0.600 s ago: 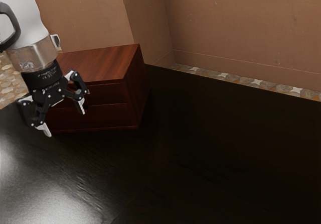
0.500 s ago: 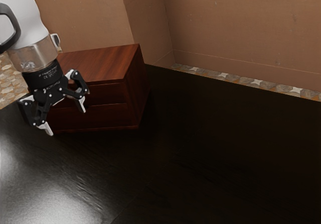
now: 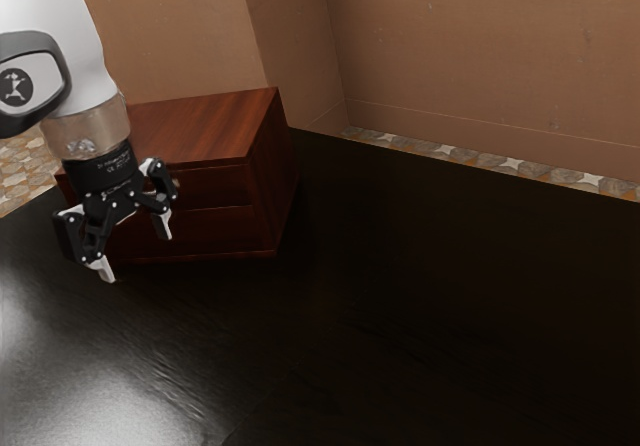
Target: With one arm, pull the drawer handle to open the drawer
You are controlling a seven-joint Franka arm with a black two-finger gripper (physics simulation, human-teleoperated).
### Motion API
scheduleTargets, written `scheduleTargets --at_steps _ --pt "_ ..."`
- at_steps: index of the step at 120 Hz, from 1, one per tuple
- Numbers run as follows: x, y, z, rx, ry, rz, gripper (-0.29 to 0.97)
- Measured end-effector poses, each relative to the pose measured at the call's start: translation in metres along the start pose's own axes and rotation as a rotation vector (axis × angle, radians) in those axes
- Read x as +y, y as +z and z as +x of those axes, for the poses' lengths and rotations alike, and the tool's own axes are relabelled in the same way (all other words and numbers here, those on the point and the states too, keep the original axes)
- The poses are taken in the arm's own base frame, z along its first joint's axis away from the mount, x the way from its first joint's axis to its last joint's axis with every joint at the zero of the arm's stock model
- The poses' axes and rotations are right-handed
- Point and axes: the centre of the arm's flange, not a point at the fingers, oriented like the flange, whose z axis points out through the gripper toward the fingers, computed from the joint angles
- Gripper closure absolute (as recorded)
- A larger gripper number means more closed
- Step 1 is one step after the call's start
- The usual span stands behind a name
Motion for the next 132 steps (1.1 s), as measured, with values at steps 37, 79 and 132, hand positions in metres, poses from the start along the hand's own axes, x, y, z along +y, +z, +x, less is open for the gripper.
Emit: scheduleTargets --at_steps 37,79,132 --pt "0.0 -0.023 0.077 0.019 -0.239 -0.06 0.0" --pt "0.022 -0.012 0.092 0.034 -0.285 -0.167 0.0" --pt "0.053 0.013 0.13 0.037 -0.35 -0.238 0.0"
